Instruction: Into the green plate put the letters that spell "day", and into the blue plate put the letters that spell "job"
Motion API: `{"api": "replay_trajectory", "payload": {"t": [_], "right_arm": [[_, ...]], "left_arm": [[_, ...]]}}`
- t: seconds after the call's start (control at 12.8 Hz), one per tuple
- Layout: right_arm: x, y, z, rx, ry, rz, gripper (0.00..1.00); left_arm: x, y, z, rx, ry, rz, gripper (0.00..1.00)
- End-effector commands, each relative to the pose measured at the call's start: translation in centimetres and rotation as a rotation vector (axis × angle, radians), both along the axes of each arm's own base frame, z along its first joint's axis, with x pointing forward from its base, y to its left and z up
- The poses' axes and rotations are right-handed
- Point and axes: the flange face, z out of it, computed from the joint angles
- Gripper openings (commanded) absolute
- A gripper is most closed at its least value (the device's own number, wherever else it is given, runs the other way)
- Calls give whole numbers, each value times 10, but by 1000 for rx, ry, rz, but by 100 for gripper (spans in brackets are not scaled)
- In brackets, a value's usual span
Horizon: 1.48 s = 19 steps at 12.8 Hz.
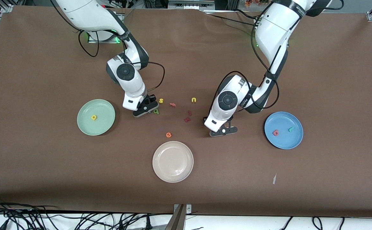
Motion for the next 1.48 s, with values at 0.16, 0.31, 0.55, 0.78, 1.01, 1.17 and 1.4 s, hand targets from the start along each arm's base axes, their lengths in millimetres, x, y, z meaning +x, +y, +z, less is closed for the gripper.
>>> {"api": "replay_trajectory", "payload": {"t": [0.16, 0.31, 0.55, 0.78, 1.01, 1.17, 1.4], "right_arm": [[29, -94, 81, -86, 27, 92, 13], [35, -158, 84, -112, 54, 115, 13], [37, -207, 78, -123, 76, 98, 47], [37, -204, 79, -64, 87, 12, 63], [33, -158, 79, -37, 81, -100, 63], [34, -114, 79, -10, 72, -203, 63], [37, -58, 71, 14, 66, -280, 63]], "left_arm": [[8, -14, -3, -9, -10, 52, 49], [7, -17, -6, -8, -9, 65, 36], [9, -17, -6, -7, -11, 67, 11], [12, -13, -1, -5, -14, 62, 0], [40, 17, 35, 23, 22, 63, 0], [57, 54, 70, 22, 61, 30, 0], [78, 146, 103, 18, 141, -76, 0]]}}
